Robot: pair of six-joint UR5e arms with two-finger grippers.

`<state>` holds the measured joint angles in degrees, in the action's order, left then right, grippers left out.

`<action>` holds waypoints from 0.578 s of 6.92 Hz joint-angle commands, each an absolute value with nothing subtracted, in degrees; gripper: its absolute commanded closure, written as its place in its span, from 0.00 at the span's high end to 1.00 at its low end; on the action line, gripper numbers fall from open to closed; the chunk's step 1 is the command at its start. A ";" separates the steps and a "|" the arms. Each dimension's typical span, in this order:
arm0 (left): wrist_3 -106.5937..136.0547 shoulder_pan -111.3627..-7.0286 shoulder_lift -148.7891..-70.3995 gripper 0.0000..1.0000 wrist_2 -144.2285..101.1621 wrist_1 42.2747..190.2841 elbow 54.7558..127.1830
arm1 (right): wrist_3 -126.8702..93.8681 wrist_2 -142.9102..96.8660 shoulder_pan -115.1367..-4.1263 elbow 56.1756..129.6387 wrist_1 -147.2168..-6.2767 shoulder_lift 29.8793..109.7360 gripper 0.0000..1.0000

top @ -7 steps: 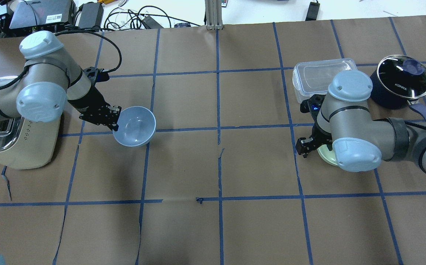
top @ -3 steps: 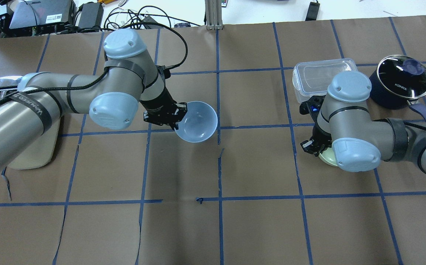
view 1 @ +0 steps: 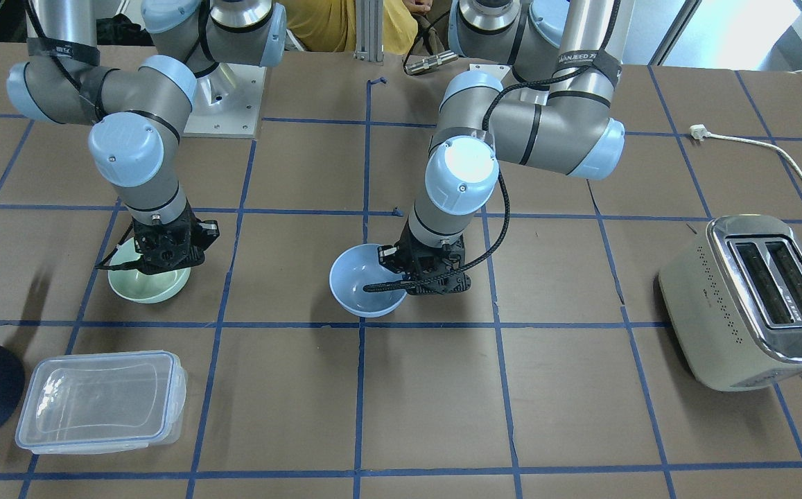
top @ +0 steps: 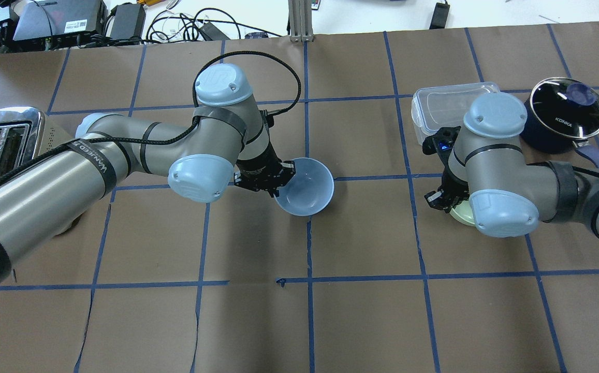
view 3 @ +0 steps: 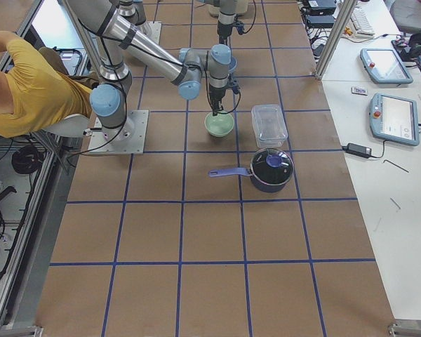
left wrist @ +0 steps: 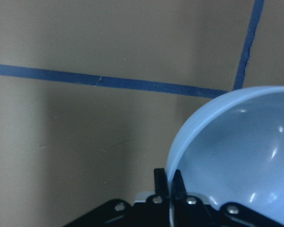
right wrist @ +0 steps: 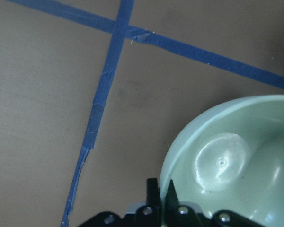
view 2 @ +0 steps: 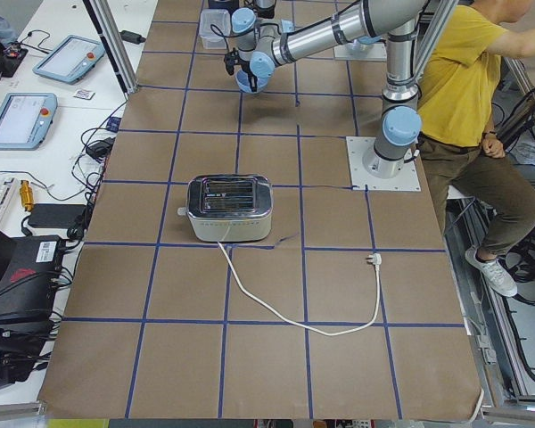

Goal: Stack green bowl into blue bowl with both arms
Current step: 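Carry the light blue bowl with the left gripper toward the table center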

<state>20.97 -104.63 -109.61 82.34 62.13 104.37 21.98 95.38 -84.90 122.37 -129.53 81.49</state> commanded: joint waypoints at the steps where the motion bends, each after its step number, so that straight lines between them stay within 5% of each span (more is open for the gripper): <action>1: 20.92 -104.85 -109.95 0.07 82.35 61.53 105.38 | 20.93 95.19 -85.34 118.76 -125.89 82.17 0.00; 2: 21.44 -104.85 -109.86 0.72 82.53 60.57 105.29 | 17.52 94.92 -86.21 116.65 -123.25 82.87 0.00; 3: 21.27 -103.98 -108.73 1.00 82.36 58.82 104.77 | 14.79 95.18 -88.66 114.28 -120.53 82.53 0.00; 4: 20.66 -102.58 -107.68 1.00 82.70 59.58 103.20 | 12.07 95.62 -90.42 112.60 -119.19 82.53 0.00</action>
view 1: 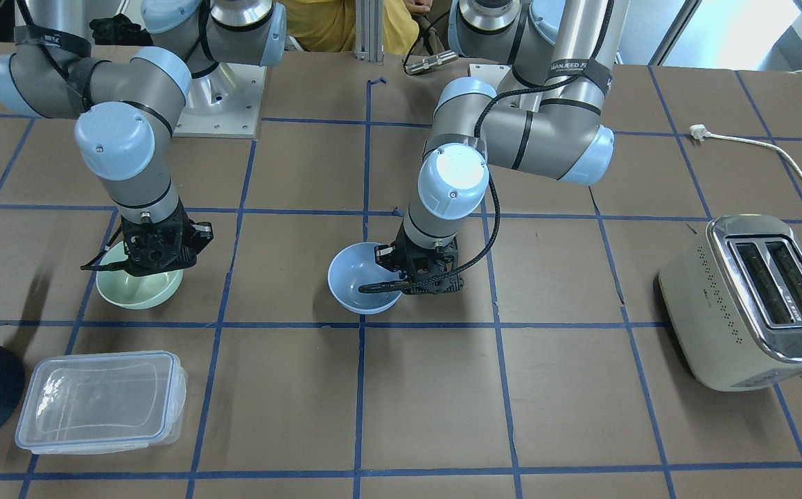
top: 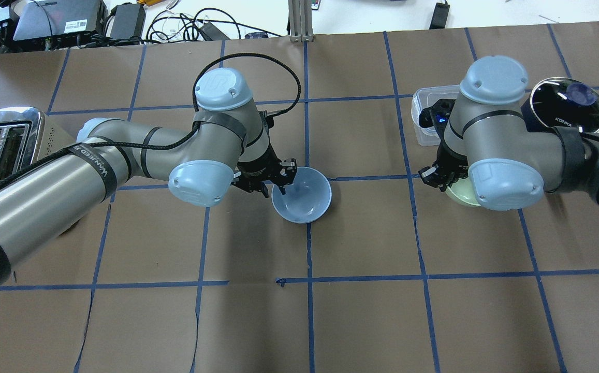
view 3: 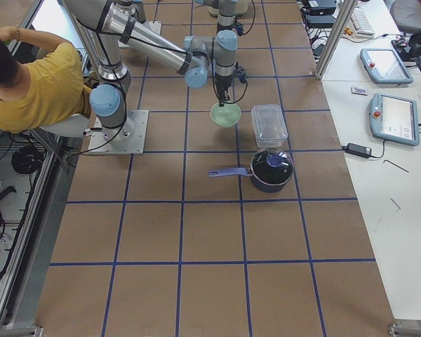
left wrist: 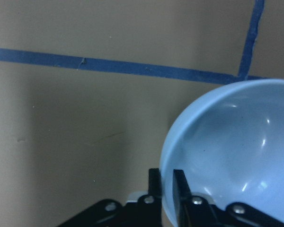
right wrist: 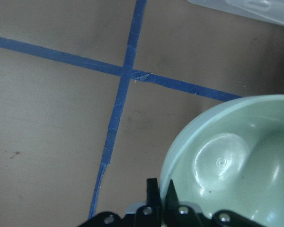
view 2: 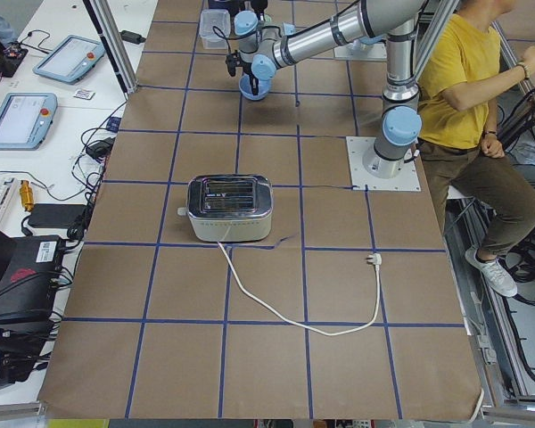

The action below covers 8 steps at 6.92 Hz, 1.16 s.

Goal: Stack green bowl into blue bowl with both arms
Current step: 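Carry the light blue bowl with the left gripper toward the table center, then release blue bowl and raise left gripper while right gripper lifts green bowl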

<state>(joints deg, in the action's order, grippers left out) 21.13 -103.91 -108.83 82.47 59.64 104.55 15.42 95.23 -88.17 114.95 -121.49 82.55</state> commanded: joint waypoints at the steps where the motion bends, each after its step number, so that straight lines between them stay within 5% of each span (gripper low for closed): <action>1: 16.83 -100.22 -106.53 1.00 83.14 60.72 102.05 | 4.91 95.36 -92.09 111.20 -118.40 82.88 0.00; 5: -1.20 -91.15 -98.11 1.00 92.68 84.17 86.69 | -24.34 95.10 -100.79 107.33 -115.95 82.18 0.00; 8: -1.15 -91.06 -92.82 1.00 92.12 84.38 88.84 | -42.56 94.75 -109.93 93.85 -107.20 73.69 0.00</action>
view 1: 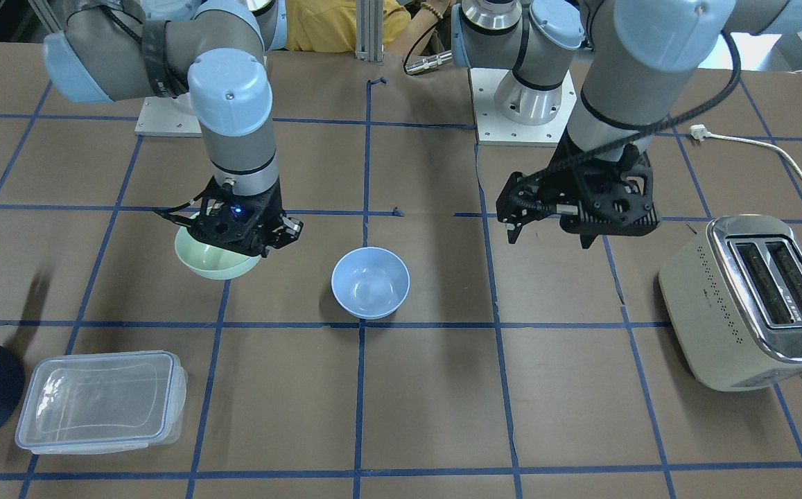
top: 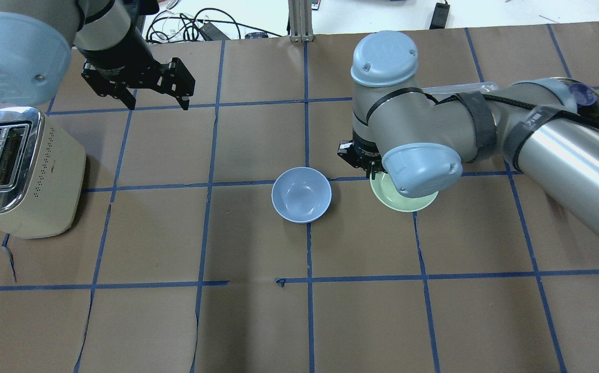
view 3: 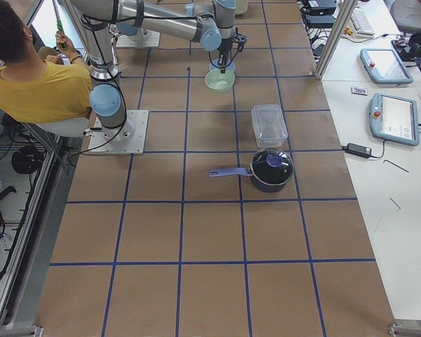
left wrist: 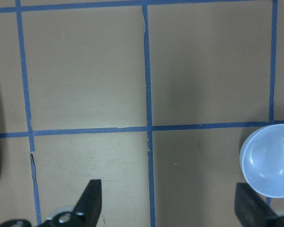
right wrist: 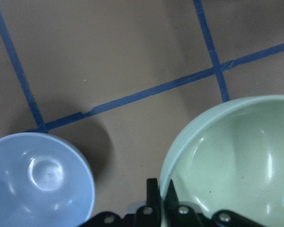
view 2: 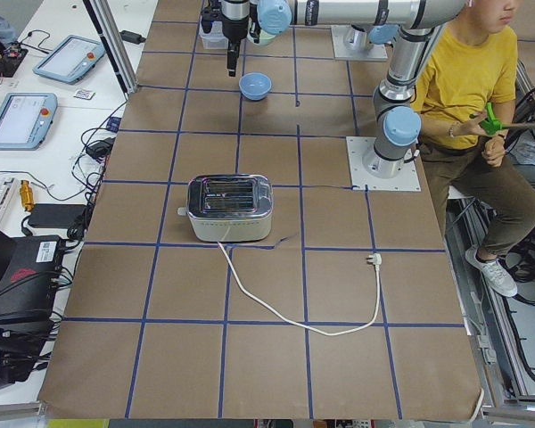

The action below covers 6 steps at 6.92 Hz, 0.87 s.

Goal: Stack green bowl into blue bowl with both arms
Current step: 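Carry the pale green bowl with the right gripper into the blue bowl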

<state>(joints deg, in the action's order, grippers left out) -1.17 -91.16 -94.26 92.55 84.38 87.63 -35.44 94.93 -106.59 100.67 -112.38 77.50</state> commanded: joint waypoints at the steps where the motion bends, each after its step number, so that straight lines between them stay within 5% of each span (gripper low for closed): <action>1: -0.71 -91.23 -92.81 1.00 91.94 84.11 88.94 | -47.59 92.92 -111.95 86.82 -102.27 69.22 0.00; 3: -1.14 -90.79 -92.90 1.00 92.37 85.33 88.69 | -55.87 89.83 -114.60 79.91 -101.42 62.87 0.00; 6: -1.14 -90.79 -92.90 1.00 92.37 86.22 88.42 | -61.86 86.13 -116.18 79.63 -102.48 59.95 0.00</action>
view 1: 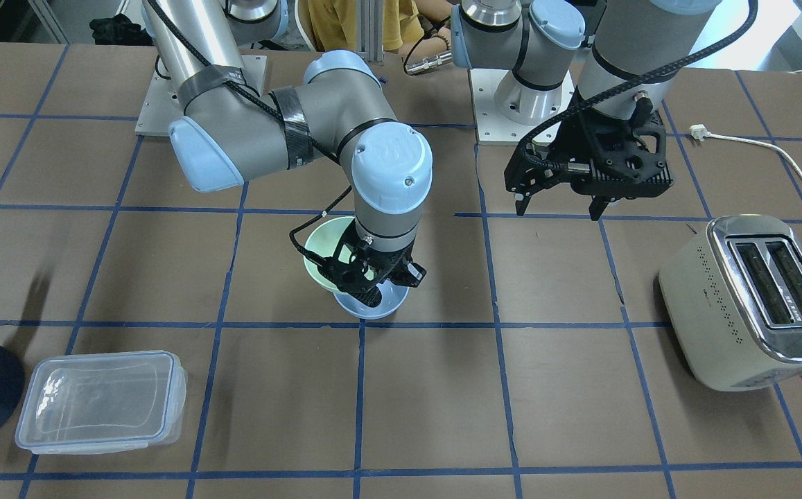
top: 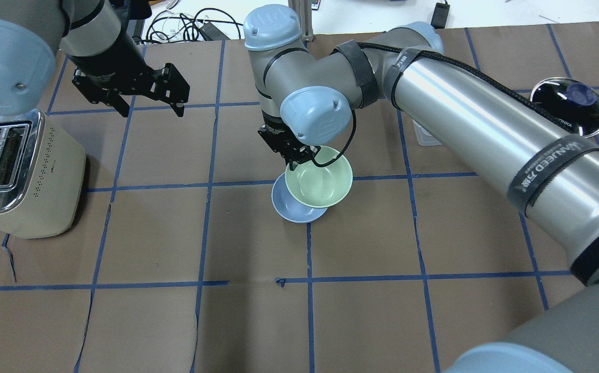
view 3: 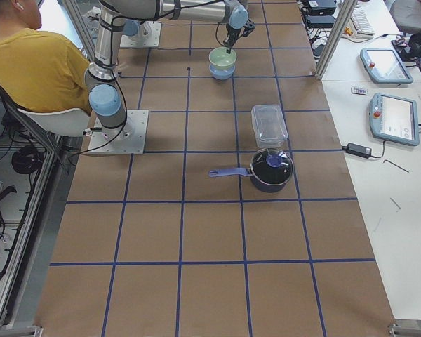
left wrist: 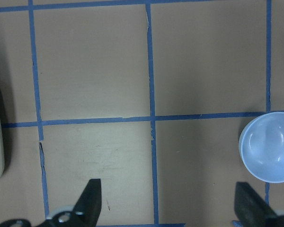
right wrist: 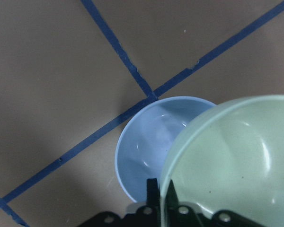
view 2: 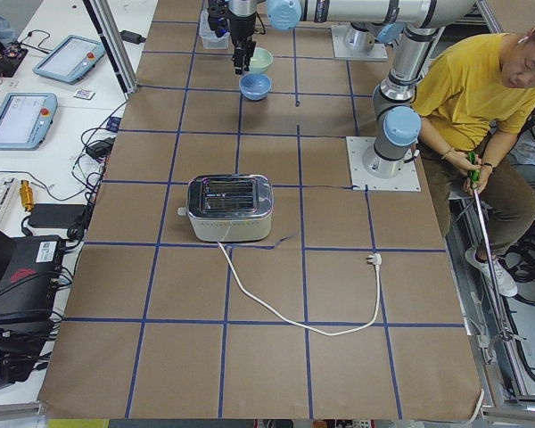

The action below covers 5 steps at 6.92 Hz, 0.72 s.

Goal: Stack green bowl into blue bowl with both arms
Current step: 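Carry the pale green bowl with the right gripper into the blue bowl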

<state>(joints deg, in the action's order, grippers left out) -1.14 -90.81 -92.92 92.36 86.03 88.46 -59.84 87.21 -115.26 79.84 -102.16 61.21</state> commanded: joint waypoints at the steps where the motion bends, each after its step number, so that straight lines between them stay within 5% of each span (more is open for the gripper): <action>1: -1.14 -90.79 -92.90 1.00 92.37 86.22 88.42 | -63.18 86.05 -116.89 79.45 -104.05 58.81 0.00; 4: -1.23 -90.79 -92.90 1.00 92.29 86.22 88.51 | -63.55 86.22 -117.16 78.57 -104.68 57.40 0.00; 5: -1.23 -90.79 -92.90 1.00 92.29 86.22 88.51 | -62.94 88.05 -117.25 78.57 -105.98 57.48 0.17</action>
<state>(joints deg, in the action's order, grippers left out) -1.20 -90.79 -92.90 92.31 86.22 88.50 -63.42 86.61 -117.11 78.62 -104.97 57.70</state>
